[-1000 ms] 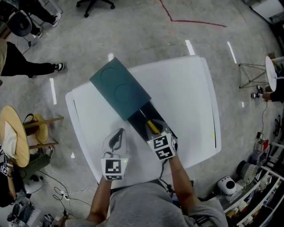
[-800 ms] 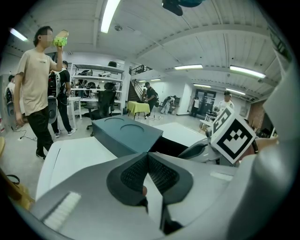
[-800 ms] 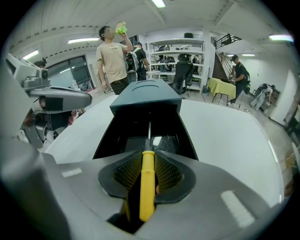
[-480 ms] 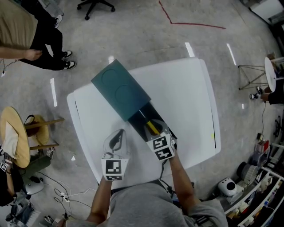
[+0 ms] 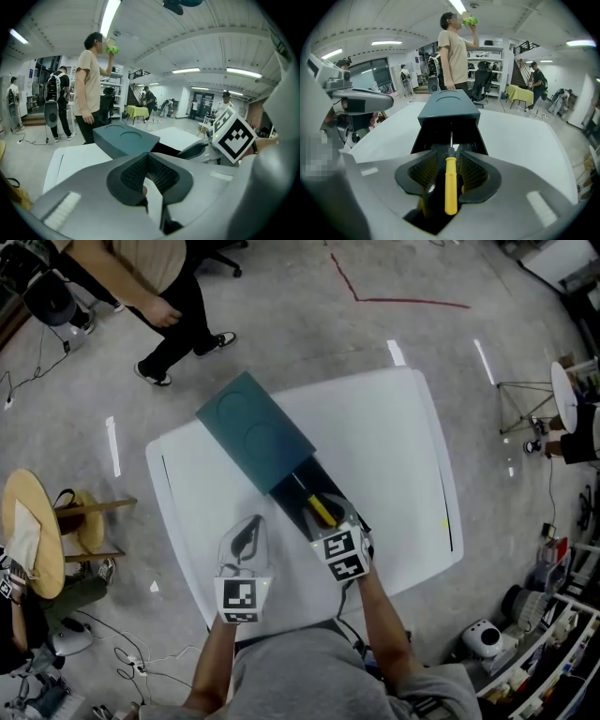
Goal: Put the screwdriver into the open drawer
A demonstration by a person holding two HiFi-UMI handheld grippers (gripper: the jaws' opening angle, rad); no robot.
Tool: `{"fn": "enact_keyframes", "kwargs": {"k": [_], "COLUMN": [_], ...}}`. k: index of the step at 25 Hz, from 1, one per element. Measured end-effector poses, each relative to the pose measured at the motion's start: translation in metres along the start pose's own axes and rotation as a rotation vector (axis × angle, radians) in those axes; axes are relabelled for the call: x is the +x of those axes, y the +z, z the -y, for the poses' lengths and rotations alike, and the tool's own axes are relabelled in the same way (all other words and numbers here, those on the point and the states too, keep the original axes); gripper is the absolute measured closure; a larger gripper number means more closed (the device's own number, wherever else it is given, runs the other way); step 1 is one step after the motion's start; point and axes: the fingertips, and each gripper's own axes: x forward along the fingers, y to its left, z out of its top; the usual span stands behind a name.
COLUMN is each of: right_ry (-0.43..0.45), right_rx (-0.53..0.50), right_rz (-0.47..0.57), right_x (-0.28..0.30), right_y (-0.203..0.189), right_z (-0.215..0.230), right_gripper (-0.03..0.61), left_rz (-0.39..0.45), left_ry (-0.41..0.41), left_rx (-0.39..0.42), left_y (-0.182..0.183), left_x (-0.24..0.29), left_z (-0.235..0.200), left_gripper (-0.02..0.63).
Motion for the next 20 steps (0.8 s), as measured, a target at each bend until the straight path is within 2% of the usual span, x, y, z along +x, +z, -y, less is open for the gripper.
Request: {"fn": "enact_keyframes", "kwargs": {"k": [9,20], "right_ry": [-0.058,-0.128], "right_rx": [-0.003,0.021], "right_rz": [0.093,0.228], "right_x": [-0.035,-0.091], "right_y": [0.017,0.038], "right_z": [-0.005,-0.016], "right_gripper": [0.428,0.468], "left_rz": [0.054,0.129], "left_ry": [-0.029,-0.047], "left_rx": [0.034,0.079], "left_y": [0.015,0.034], "left_x": [-0.021,-0.058], "left_z": [0.016,0.035], "left_gripper": [0.603,0.603]}}
